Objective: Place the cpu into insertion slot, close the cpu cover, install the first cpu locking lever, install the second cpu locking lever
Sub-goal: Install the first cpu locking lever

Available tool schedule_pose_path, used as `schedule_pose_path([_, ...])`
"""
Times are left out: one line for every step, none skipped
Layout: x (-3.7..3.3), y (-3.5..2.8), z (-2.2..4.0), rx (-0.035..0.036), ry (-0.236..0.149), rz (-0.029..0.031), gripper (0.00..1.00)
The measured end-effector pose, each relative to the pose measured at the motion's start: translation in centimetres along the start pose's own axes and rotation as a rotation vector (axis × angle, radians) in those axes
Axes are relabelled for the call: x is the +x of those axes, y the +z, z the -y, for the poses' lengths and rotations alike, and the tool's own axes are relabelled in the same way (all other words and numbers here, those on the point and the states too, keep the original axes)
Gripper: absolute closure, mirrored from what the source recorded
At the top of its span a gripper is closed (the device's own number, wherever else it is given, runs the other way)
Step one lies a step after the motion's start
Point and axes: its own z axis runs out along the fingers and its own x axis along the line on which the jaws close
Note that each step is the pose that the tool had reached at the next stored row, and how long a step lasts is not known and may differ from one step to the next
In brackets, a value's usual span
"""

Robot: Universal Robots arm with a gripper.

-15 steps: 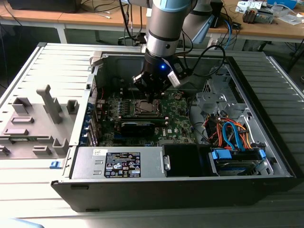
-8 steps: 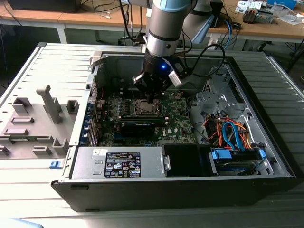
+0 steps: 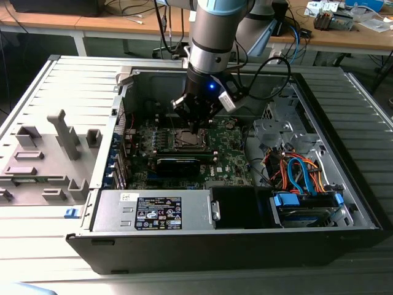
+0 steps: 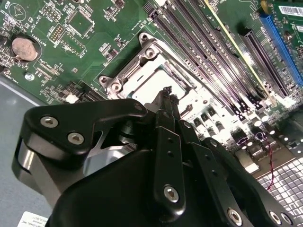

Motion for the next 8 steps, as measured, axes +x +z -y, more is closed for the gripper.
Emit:
schedule_pose_path([0.0, 0.0, 0.0, 0.0002, -0.003, -0.0001, 0.89])
schedule_pose_path([0.0, 0.0, 0.0, 0.0007, -0.008, 0.0, 0.89])
schedule_pose_path([0.0, 0.0, 0.0, 0.001, -0.012, -0.0001, 0.89])
schedule_pose_path([0.0, 0.0, 0.0, 0.0014, -0.015, -0.0001, 0.89])
schedule_pose_path([0.0, 0.0, 0.0, 0.0021, -0.022, -0.0002, 0.89])
schedule_pose_path([0.0, 0.0, 0.0, 0.0026, -0.029, -0.0002, 0.89])
schedule_pose_path([0.0, 0.0, 0.0, 0.0032, -0.034, -0.0002, 0.89])
schedule_pose_path([0.0, 0.0, 0.0, 0.0035, -0.037, -0.0002, 0.89])
